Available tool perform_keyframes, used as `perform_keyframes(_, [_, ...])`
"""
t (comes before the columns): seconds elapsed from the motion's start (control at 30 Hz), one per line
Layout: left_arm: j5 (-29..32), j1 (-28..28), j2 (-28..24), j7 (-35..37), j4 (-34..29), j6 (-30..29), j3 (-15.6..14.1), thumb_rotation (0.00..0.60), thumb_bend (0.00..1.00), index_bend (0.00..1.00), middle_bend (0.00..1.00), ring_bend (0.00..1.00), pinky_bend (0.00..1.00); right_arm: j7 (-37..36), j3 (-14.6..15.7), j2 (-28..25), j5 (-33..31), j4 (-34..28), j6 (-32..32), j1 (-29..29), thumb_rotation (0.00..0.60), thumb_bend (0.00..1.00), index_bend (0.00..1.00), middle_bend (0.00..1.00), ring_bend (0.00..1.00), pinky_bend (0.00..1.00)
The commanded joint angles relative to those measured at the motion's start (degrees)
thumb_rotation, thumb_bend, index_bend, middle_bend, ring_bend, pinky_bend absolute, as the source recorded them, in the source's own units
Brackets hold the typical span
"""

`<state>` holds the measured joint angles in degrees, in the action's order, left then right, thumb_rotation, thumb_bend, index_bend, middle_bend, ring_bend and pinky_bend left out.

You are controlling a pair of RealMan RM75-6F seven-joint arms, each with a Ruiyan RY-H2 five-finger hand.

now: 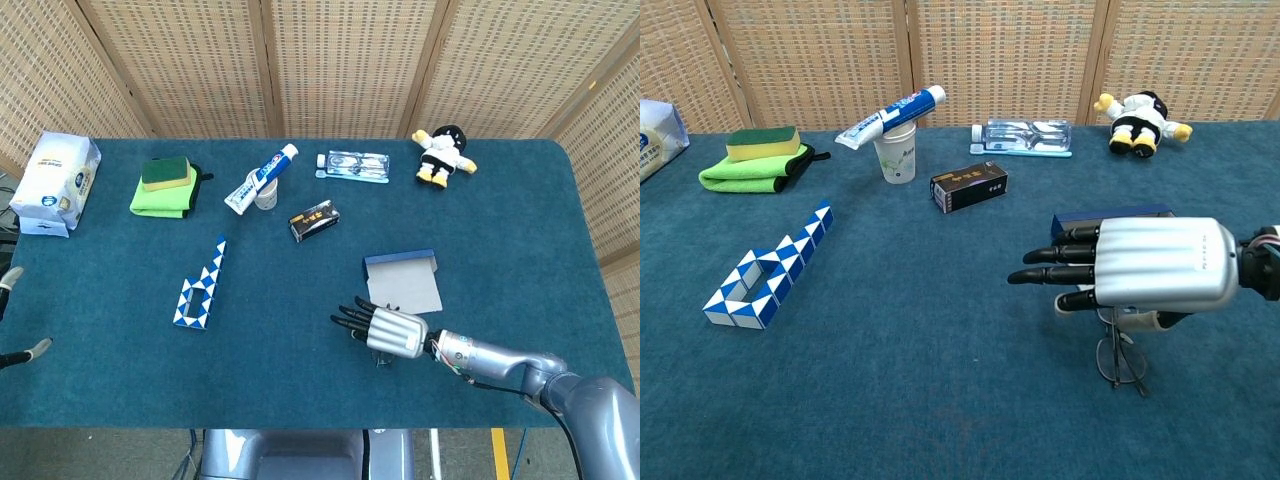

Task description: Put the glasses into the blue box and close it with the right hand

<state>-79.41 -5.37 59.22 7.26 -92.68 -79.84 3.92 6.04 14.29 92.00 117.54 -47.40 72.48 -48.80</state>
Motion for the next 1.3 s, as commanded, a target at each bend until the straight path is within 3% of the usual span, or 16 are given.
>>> perform_keyframes(0.03, [0.03,-0.03,0.03,-0.12,-0.05,0.01,0.02,0.600,0.00,0.00,0.00,0.00,0.00,-0.52,0.33,0.47,0.13,0.64,0.15,0.26,0.600,0.35,0.34,0.01,0.00,0.19])
perform_keyframes(0.43, [0.22,-0.17,0.04,-0.12,-0.09,0.36,0.00,0.600,0.00,0.00,0.00,0.00,0.00,-1.92,0.63,1.43,-0.26,2.93,0.68,0.76,0.600,0.36,0.39,0.02,0.00,0.19])
perform_keyframes(1.3, [0.76,-0.42,0.30,-0.94,-0.15,0.89,0.02,0.600,0.00,0.00,0.00,0.00,0.00,-1.70,1.35,-1.48,-0.08,2.78,4.58,2.25,0.600,0.36,0.39,0.04,0.00,0.19])
